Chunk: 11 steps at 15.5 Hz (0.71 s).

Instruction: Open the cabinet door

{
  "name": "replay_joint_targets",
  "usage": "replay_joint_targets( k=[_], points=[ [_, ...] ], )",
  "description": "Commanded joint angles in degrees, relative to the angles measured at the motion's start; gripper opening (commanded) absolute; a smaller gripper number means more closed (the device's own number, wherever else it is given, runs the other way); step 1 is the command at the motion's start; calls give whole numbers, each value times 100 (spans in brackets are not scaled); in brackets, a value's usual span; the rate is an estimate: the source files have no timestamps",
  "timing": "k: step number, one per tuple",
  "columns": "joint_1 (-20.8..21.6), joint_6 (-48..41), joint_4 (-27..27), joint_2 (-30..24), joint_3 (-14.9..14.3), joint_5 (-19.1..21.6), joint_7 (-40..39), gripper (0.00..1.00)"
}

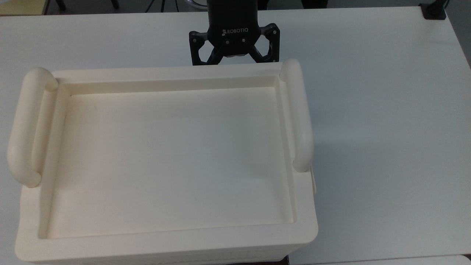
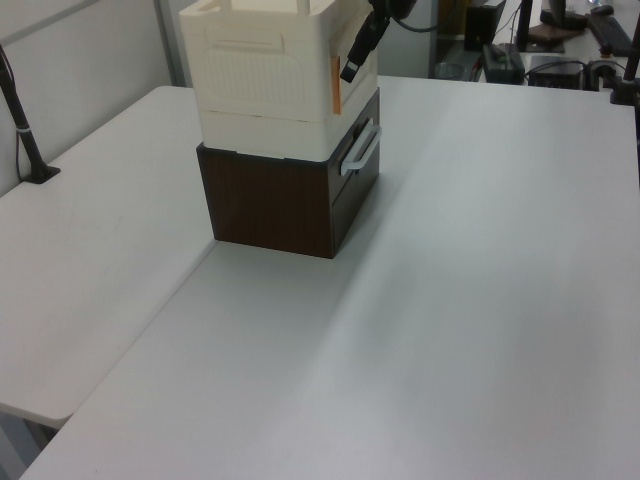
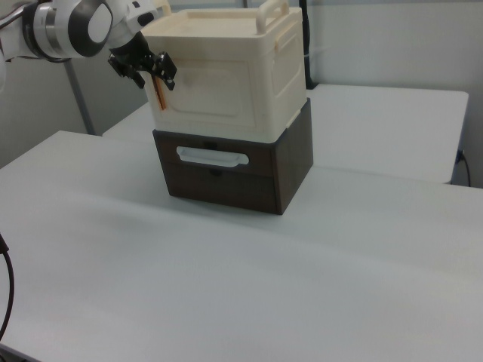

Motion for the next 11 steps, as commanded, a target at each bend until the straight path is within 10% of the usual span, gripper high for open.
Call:
replay_joint_targets(
  k=[1,11],
  points=[
    [84,134,51,75,-26,6,110,82],
    [233,478,51,137,-44,-46,110,73]
  ],
)
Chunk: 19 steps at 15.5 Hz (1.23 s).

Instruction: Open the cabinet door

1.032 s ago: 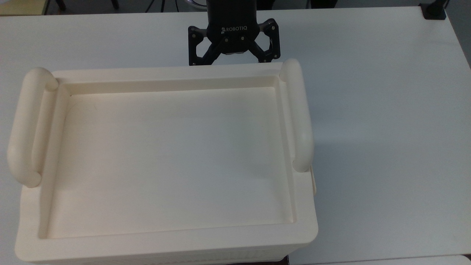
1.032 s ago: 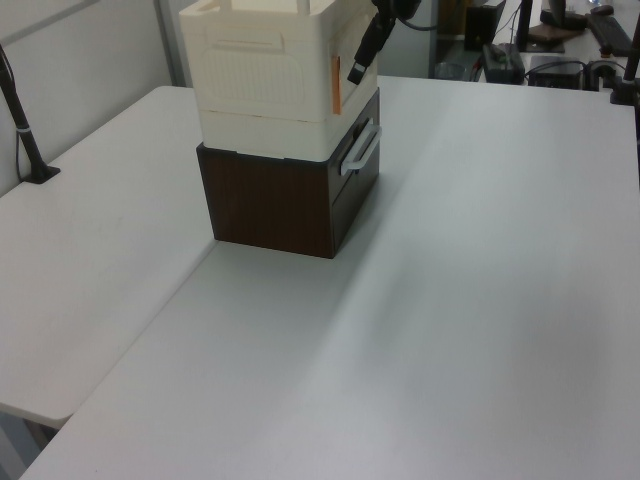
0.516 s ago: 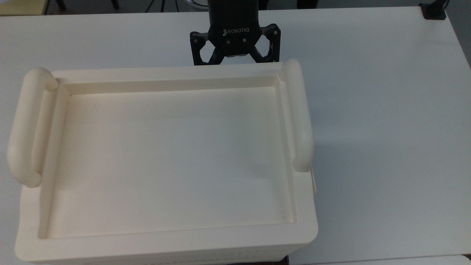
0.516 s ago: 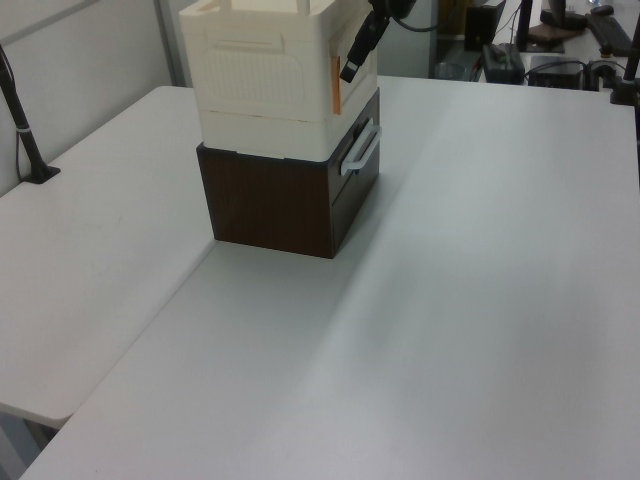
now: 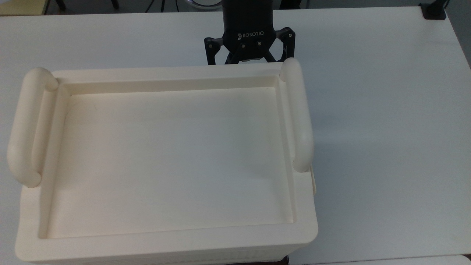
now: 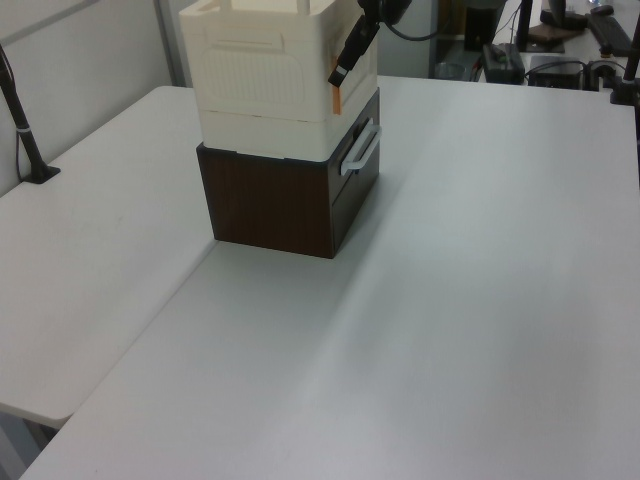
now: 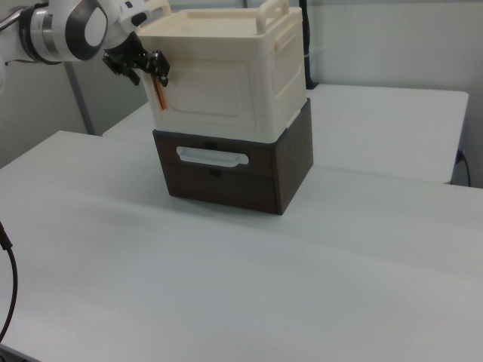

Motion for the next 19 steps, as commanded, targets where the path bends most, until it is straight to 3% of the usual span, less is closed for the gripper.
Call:
replay_joint_targets(
  k=[1,7,14,19],
  points=[
    [54,122,41,48,-46,-107,116,67],
    [54,412,32,136,-46,-345,318,65],
    [45,316,-3,75,-63,-407,292,25],
    [37,-281,-21,5,-81,-407,266,15]
  ],
)
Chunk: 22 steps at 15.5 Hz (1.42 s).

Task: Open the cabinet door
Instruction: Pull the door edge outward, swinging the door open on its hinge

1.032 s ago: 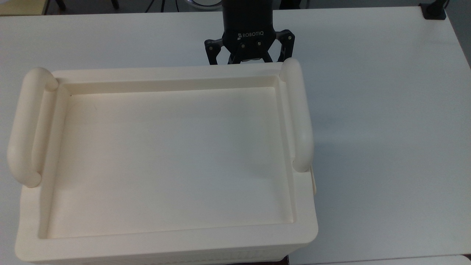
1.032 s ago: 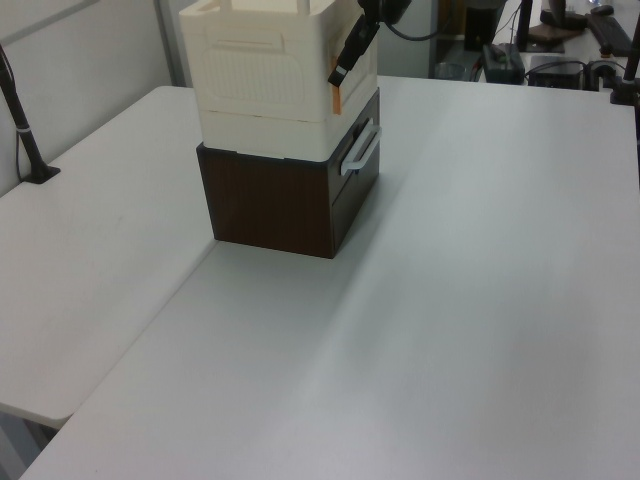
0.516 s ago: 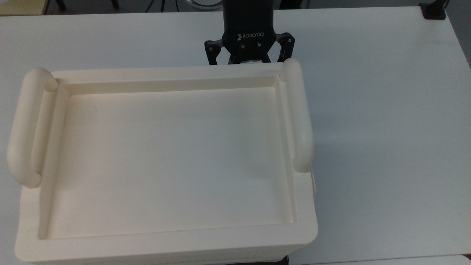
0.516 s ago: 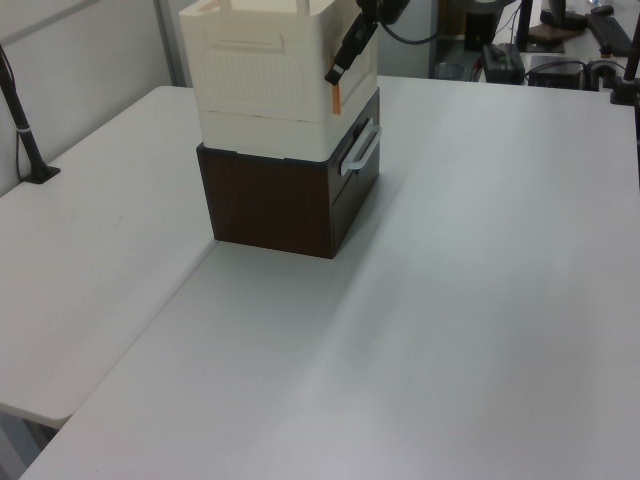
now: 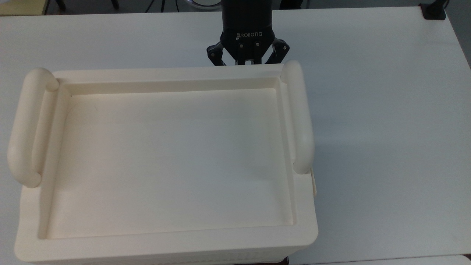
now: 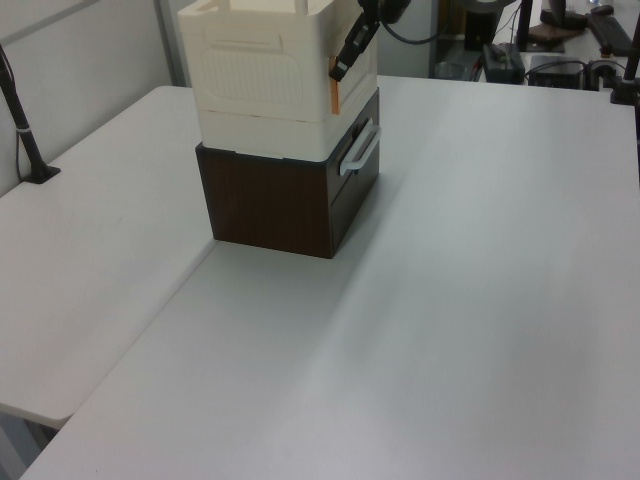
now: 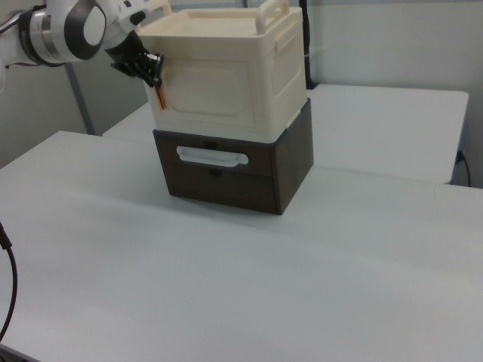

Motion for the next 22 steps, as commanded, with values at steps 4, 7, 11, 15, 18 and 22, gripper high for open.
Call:
replay_joint_targets(
  k=[4,7,11,15,18,22],
  points=[
    [14,-797,-12,-99,-61,-87,61,12],
    [-12,-1192,-47,-222,-61,-87,53,12],
    [-21,-2210,-100,-494,-70,-70,53,59],
    [-30,-3494,-56,-924,-78,-43,53,92],
    [-109,-3865,-13,-1268,-87,-8,-26,93],
    [-109,-3892,233,-1409,-96,-8,-53,93]
  ],
)
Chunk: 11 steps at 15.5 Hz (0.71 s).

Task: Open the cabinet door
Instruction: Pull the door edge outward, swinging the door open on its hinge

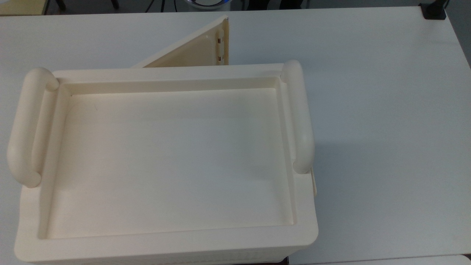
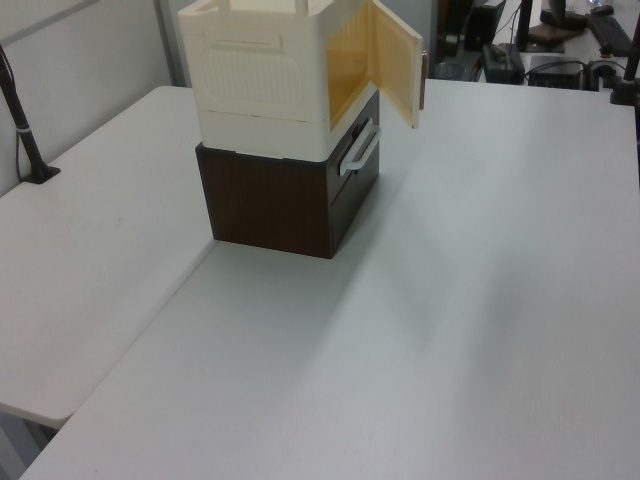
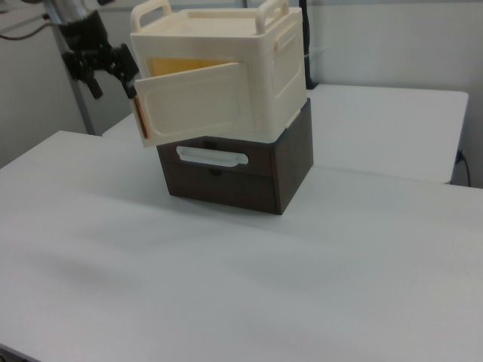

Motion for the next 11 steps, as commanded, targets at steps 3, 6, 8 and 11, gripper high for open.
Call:
replay_joint_targets(
  k=[3,6,8,11],
  points=[
    [-6,46,262,-106,-14,3,-70,93],
    [11,756,315,-45,38,21,8,93],
    [64,1021,315,95,65,38,26,93],
    [90,1224,263,262,91,12,44,94]
  ],
)
